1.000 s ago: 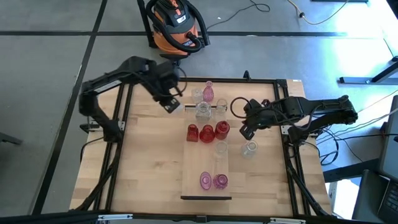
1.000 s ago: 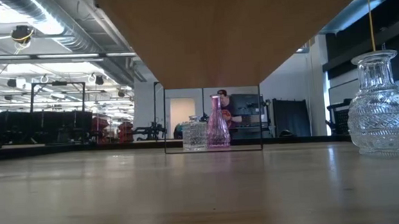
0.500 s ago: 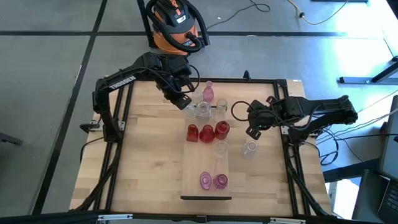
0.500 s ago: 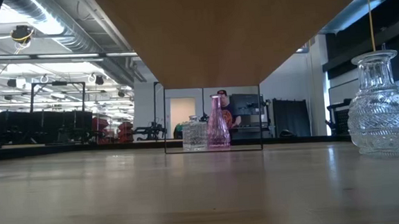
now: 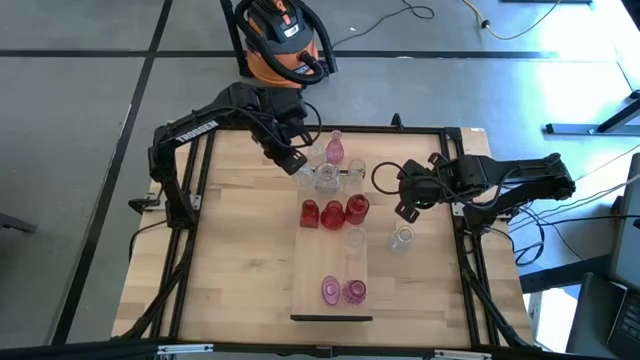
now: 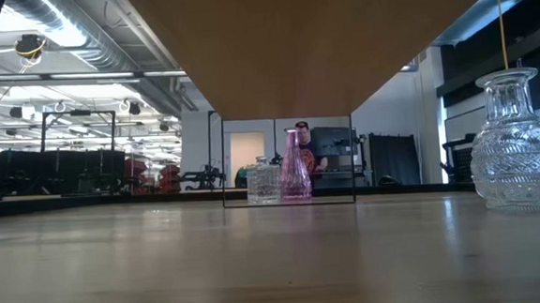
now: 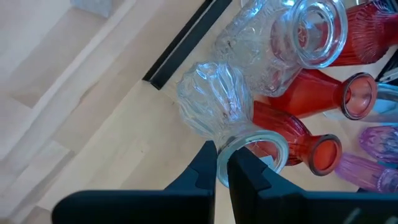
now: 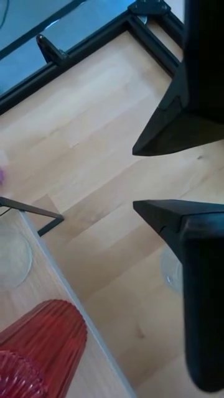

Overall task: Sort vases onto shelf
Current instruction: Put the transparent vase on the shelf aligned with the transparent vases on the top

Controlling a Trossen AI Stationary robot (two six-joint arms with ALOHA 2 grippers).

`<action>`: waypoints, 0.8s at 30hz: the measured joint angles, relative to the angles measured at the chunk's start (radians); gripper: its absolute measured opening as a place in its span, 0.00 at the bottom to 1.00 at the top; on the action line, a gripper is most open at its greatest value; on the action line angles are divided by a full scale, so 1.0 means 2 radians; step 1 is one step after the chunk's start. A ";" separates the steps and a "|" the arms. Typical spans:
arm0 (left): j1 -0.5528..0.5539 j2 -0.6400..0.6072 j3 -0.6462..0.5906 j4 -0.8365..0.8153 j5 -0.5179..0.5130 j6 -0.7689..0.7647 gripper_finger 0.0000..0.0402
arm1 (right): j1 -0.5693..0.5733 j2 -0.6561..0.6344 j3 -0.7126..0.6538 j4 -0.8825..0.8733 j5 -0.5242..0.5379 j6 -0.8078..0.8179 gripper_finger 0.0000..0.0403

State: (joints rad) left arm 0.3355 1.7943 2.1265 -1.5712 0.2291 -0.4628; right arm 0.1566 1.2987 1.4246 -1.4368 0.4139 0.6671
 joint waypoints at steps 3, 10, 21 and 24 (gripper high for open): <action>0.006 0.000 0.000 0.000 0.014 0.007 0.03 | 0.000 0.000 0.000 0.000 -0.002 0.005 0.27; 0.007 0.000 0.000 0.000 0.024 0.018 0.03 | 0.000 0.000 0.000 0.000 -0.002 0.030 0.27; 0.013 0.000 0.000 0.021 0.036 0.036 0.03 | 0.000 0.000 0.000 0.002 -0.002 0.047 0.27; 0.014 0.000 0.000 0.014 0.024 0.037 0.03 | 0.000 0.000 0.000 0.005 -0.002 0.048 0.27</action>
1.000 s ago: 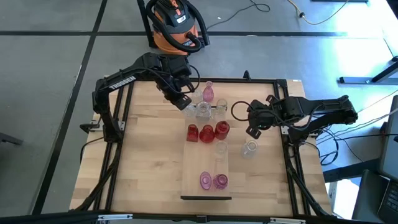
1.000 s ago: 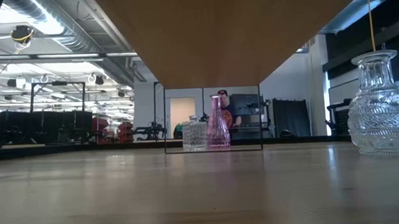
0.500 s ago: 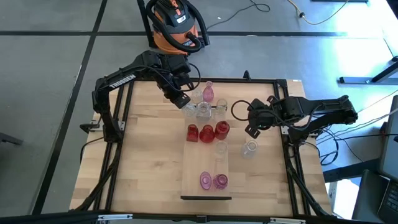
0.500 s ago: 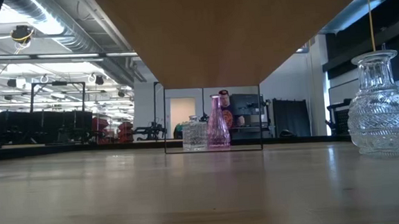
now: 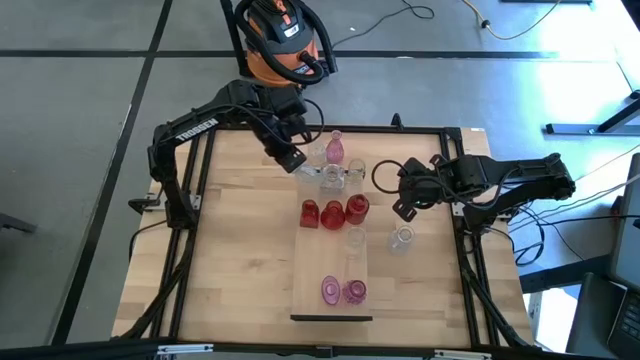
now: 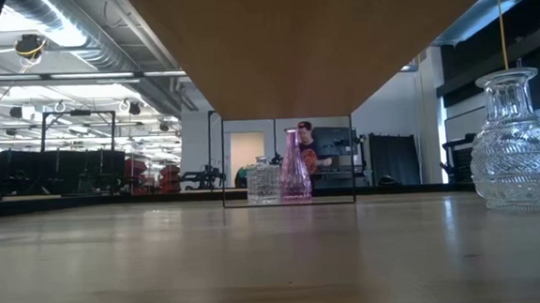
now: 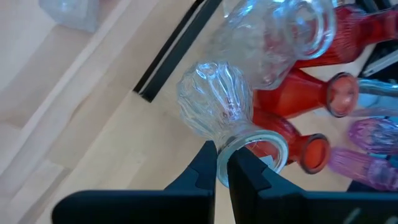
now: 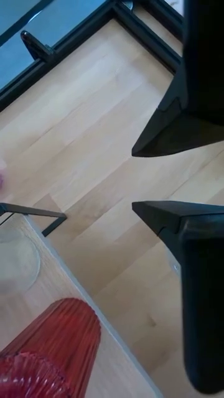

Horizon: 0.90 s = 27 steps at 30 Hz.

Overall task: Sort vases onto shelf
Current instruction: Put the transparent vase on the shelf aligned with the transparent vases on the top

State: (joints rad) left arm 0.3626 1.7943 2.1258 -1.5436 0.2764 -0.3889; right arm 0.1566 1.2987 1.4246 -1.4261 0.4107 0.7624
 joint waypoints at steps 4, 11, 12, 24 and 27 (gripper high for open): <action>0.002 0.000 -0.001 -0.016 -0.011 0.000 0.03 | 0.000 0.000 0.000 0.008 0.000 0.000 0.27; 0.002 0.002 -0.006 -0.013 -0.001 0.002 0.03 | 0.000 0.000 0.000 0.011 0.000 0.000 0.27; 0.002 0.002 -0.010 -0.013 0.001 0.003 0.03 | 0.000 0.000 0.000 0.011 0.000 0.000 0.27; 0.002 0.003 -0.046 -0.014 0.001 0.014 0.04 | 0.000 0.000 0.000 0.011 0.004 0.000 0.27; 0.002 0.003 -0.047 -0.012 0.001 0.017 0.04 | 0.000 0.000 0.000 0.011 0.004 0.000 0.27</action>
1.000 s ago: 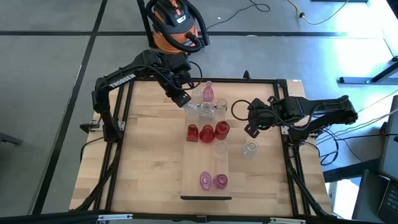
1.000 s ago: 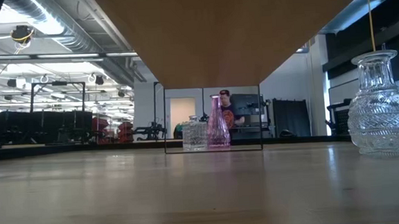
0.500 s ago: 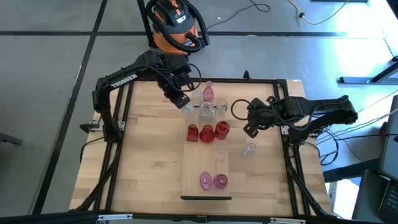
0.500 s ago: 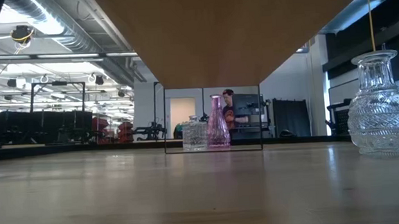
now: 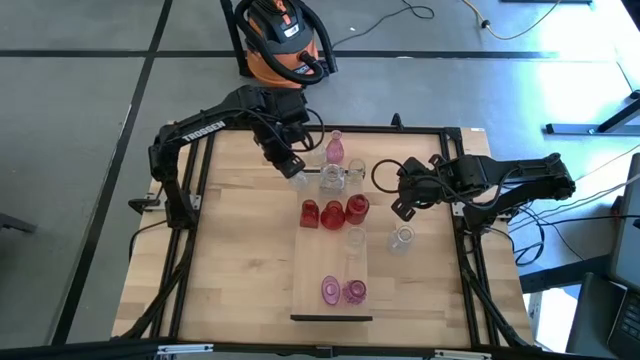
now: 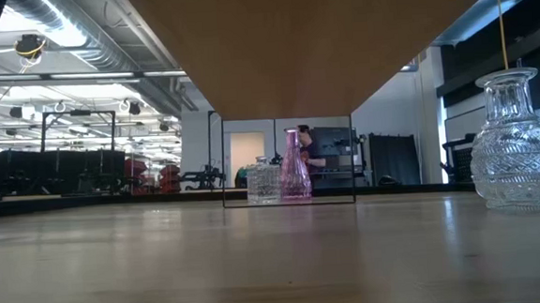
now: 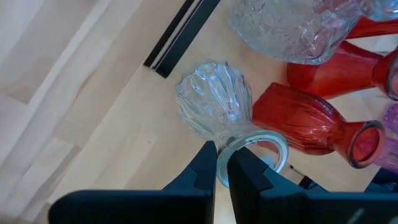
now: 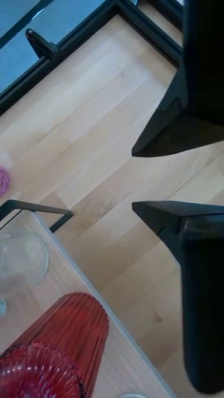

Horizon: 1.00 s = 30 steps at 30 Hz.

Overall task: Sort vases onto shelf
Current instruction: Put the transparent vase on the shelf aligned with the transparent vases on the top

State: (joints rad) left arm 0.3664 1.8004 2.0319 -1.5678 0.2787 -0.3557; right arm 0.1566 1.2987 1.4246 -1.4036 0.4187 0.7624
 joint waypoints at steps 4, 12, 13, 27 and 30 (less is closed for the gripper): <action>0.000 0.000 0.000 0.016 0.000 0.000 0.05 | 0.000 0.000 0.000 0.000 0.000 0.008 0.27; 0.000 0.000 0.000 0.028 0.000 0.000 0.05 | 0.000 0.000 0.000 0.000 0.004 0.022 0.27; 0.000 0.000 0.000 0.028 0.000 0.000 0.05 | 0.000 0.000 0.000 0.000 0.004 0.023 0.27; 0.000 0.000 0.000 0.029 0.001 0.010 0.10 | 0.000 0.000 0.000 0.000 0.004 0.023 0.27; 0.000 0.000 0.000 0.029 0.003 0.010 0.10 | 0.000 0.000 0.000 0.000 0.004 0.023 0.27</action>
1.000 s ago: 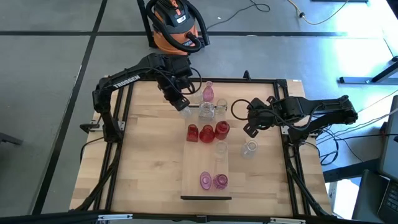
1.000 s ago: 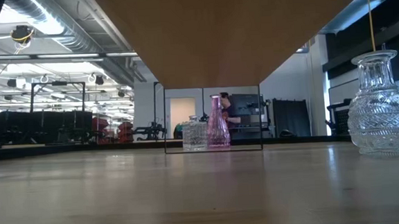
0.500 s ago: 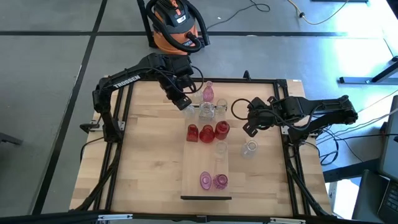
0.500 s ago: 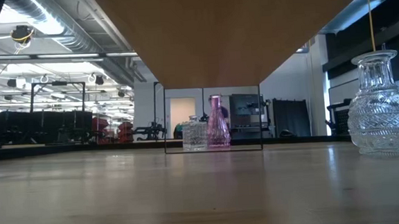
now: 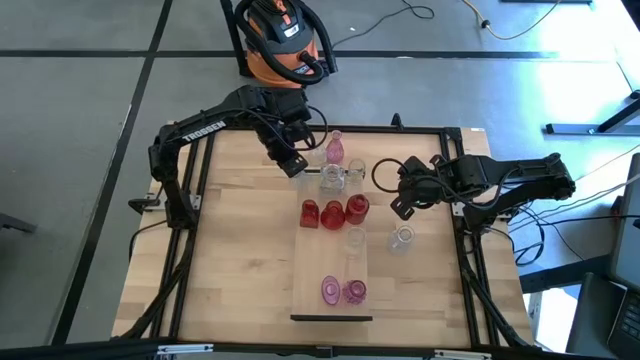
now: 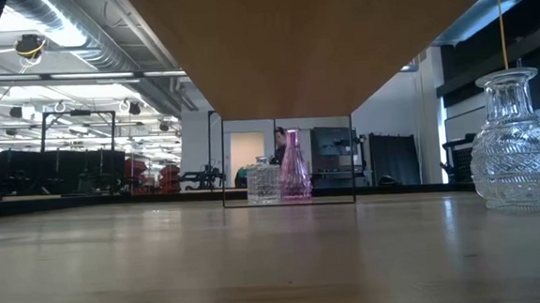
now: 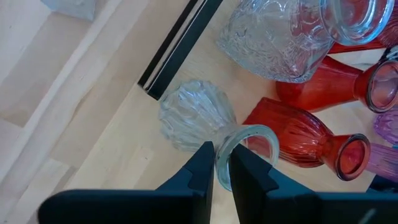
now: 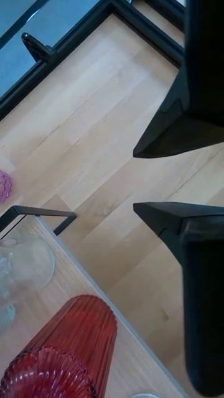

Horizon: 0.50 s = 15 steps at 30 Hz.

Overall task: Sort vases onto shelf
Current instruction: Put the transparent vase on the shelf aligned with the transparent vases on the top

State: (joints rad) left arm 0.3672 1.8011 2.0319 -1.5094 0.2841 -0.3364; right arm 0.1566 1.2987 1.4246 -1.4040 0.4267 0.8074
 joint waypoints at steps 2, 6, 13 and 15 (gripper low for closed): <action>0.000 0.000 0.000 0.000 0.000 0.000 0.10 | 0.000 0.000 0.000 0.000 0.000 0.000 0.27; 0.000 0.000 0.000 0.002 0.000 0.000 0.10 | 0.000 0.000 0.000 0.000 0.000 0.000 0.27; -0.001 0.000 0.000 0.017 0.022 0.000 0.10 | 0.000 0.000 0.000 0.000 0.000 0.000 0.27; -0.003 0.000 0.000 0.023 0.023 0.000 0.10 | 0.000 0.000 0.000 0.000 0.000 0.000 0.27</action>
State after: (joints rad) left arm 0.3609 1.8011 2.0319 -1.4636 0.3303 -0.3370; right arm 0.1566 1.2987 1.4246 -1.4048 0.4267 0.8070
